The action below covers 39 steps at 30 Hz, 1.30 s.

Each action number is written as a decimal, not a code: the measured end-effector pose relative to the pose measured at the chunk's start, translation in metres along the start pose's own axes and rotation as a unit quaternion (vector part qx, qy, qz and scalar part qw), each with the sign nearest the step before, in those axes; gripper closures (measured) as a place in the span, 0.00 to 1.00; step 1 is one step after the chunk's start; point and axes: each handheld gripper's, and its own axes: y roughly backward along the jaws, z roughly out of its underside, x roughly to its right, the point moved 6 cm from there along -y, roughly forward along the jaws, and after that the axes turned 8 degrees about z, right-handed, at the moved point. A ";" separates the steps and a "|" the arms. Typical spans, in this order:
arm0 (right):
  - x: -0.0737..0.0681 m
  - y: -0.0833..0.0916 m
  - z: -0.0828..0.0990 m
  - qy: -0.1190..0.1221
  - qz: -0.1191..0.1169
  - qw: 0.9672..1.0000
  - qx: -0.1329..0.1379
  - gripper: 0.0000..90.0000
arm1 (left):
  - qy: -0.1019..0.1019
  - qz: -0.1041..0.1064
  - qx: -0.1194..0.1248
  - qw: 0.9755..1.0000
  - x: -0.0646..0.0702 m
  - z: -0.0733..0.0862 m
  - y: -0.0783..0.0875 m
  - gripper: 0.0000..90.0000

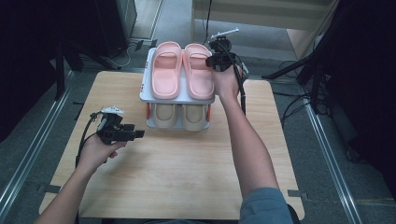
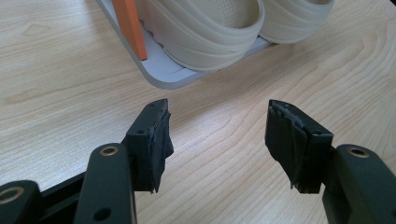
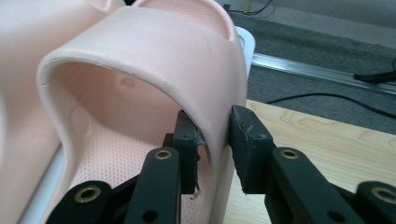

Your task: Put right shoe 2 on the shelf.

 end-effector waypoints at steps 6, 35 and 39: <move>-0.007 0.006 0.004 0.003 -0.024 1.000 0.001 0.79 | -0.003 -0.001 -0.004 1.000 0.000 0.001 -0.002 0.45; -0.006 0.029 0.021 0.006 -0.095 0.994 0.050 0.71 | -0.005 -0.005 -0.001 1.000 -0.004 -0.004 -0.001 0.45; -0.006 0.040 0.025 0.012 -0.107 0.992 0.063 0.69 | -0.004 -0.006 -0.001 1.000 -0.004 -0.004 -0.002 0.45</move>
